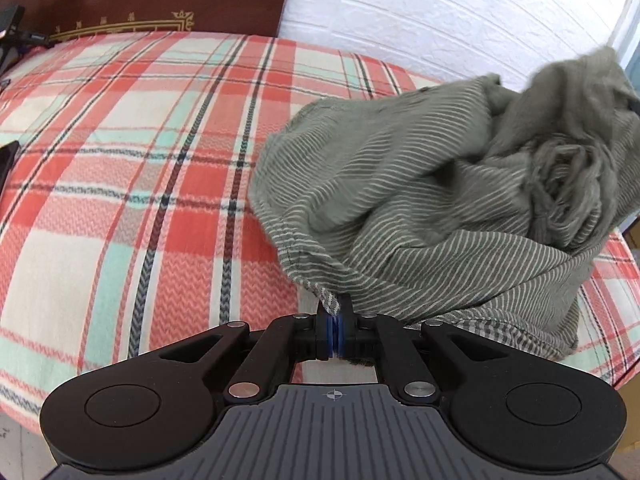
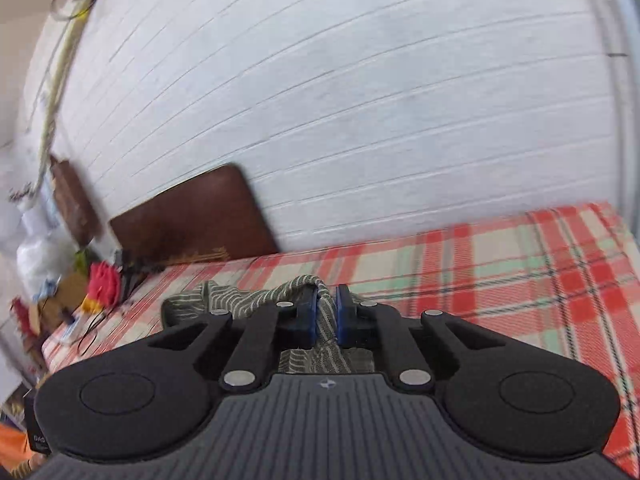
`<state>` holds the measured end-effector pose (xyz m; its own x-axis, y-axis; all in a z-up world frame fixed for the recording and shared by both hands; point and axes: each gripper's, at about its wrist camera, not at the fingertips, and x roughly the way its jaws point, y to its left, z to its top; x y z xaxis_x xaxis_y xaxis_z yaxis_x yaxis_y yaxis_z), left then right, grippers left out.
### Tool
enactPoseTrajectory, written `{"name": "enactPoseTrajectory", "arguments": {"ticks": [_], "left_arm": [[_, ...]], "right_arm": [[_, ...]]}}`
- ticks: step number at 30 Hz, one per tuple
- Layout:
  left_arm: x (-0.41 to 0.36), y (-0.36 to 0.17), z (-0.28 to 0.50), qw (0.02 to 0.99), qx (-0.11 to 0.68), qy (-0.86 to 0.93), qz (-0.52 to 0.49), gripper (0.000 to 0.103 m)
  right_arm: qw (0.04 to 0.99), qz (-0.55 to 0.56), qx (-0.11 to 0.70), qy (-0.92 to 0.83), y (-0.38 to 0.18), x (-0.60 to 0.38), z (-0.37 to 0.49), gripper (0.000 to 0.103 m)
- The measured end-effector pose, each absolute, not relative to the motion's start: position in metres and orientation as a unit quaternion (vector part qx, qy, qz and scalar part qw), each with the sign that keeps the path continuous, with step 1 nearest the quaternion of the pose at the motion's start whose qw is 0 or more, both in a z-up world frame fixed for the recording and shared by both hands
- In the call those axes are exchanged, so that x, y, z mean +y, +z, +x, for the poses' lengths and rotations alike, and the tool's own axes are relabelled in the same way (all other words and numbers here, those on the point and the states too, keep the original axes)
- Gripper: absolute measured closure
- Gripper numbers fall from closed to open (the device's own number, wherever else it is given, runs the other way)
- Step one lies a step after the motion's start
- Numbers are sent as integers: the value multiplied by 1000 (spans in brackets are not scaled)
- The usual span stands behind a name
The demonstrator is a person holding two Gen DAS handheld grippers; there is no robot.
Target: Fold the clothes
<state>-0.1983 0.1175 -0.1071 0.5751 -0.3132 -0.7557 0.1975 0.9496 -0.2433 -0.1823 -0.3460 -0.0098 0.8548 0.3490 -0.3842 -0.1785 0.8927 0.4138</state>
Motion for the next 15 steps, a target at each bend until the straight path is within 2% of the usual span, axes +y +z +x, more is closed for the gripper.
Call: {"name": "enactPoseTrajectory", "arguments": {"ticks": [3, 12, 13, 15], "left_arm": [[120, -111, -193, 883, 442, -142, -72, 103], [124, -111, -192, 883, 441, -143, -78, 102], [124, -110, -192, 883, 440, -144, -79, 83], [126, -103, -195, 890, 429, -138, -70, 68]], "right_arm": [[938, 220, 246, 100, -35, -372, -189, 93], [873, 317, 367, 46, -149, -398, -199, 92], [869, 322, 372, 51, -153, -396, -199, 89], [872, 319, 367, 55, -148, -393, -201, 84]]}}
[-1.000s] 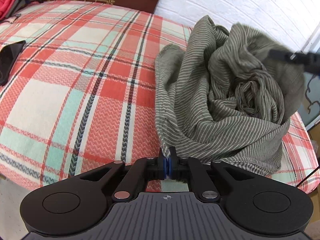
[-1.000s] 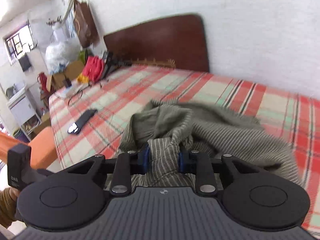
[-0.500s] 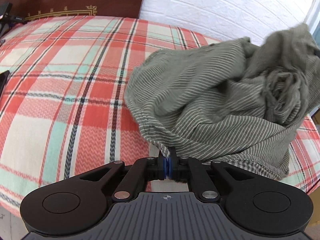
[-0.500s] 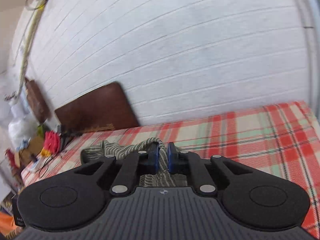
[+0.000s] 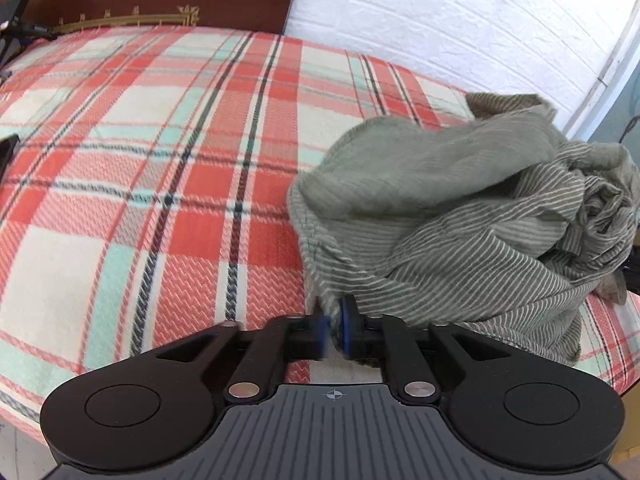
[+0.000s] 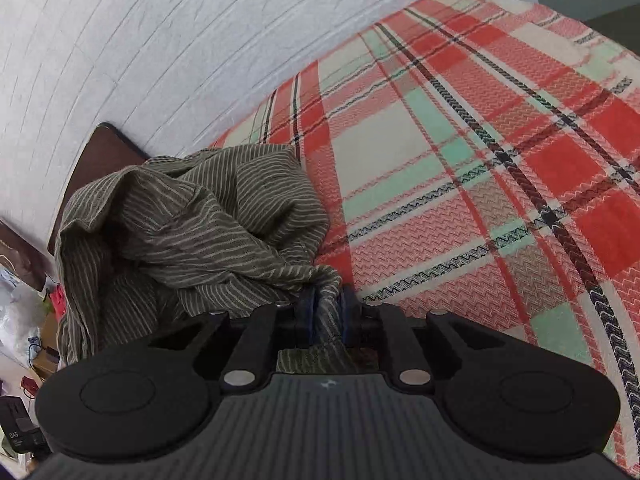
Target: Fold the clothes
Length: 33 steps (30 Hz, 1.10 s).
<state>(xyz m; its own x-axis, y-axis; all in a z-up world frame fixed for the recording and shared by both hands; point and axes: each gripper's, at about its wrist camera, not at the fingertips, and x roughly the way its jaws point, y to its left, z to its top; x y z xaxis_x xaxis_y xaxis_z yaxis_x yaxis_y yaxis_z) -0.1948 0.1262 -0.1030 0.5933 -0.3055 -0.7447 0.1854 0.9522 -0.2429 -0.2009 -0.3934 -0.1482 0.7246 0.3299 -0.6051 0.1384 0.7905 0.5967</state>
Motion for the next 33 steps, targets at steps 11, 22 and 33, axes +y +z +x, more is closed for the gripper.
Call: {"name": "enactPoseTrajectory", "arguments": {"ticks": [11, 22, 33], "left_arm": [[92, 5, -153, 923, 312, -224, -13, 38], [-49, -33, -52, 861, 380, -332, 65, 34], [-39, -37, -14, 858, 412, -307, -11, 103]], "right_arm": [[922, 271, 249, 117, -50, -379, -219, 35], [910, 208, 276, 231, -52, -289, -196, 28], [893, 210, 318, 237, -70, -270, -169, 86]]}}
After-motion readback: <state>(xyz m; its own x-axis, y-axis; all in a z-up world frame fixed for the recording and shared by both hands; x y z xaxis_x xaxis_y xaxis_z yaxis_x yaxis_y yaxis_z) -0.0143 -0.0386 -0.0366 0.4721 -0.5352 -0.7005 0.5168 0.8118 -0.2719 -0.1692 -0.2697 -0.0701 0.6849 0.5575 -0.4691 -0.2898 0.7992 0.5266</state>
